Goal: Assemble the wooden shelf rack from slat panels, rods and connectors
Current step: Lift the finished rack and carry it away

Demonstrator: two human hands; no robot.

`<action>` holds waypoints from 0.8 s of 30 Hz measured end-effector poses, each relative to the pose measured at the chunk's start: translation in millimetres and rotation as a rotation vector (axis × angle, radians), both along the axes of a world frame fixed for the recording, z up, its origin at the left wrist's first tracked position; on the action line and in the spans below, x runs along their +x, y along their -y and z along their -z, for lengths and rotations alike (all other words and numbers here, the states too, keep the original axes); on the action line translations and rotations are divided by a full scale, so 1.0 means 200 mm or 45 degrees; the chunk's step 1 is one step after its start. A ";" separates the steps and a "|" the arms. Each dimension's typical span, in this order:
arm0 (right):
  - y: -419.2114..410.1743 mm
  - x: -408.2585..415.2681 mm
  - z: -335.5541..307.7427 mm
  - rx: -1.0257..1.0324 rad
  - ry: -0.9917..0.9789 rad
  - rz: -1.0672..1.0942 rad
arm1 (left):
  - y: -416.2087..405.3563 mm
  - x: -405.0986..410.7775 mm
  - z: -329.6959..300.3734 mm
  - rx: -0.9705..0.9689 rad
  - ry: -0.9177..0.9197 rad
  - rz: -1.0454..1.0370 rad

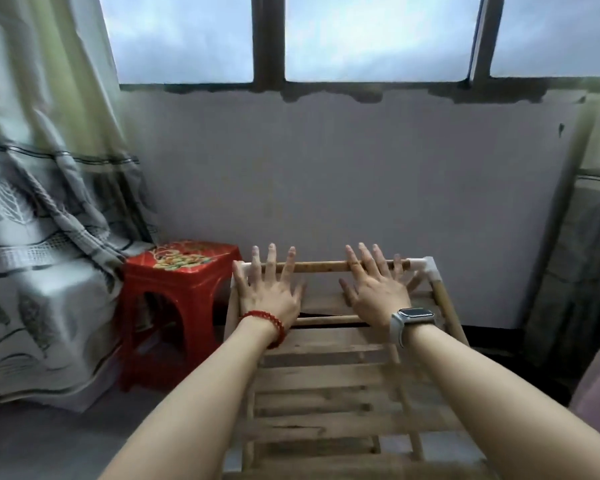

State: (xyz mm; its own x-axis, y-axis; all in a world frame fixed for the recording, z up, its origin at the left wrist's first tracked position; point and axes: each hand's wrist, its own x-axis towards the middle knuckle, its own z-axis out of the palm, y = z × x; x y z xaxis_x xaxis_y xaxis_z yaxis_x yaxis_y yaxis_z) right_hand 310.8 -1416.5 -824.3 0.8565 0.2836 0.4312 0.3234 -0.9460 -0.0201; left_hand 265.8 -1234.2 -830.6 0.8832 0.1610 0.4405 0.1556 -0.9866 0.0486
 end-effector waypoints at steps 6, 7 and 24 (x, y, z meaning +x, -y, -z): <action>-0.02 -0.04 0.09 -0.102 -0.301 -0.086 | -0.01 -0.04 0.11 -0.120 -0.308 0.212; 0.00 -0.08 0.11 -0.114 -0.302 -0.110 | -0.02 -0.07 0.12 -0.138 -0.347 0.270; 0.20 -0.65 0.39 -0.532 -0.199 -0.520 | -0.02 -0.64 0.47 0.205 -0.320 0.568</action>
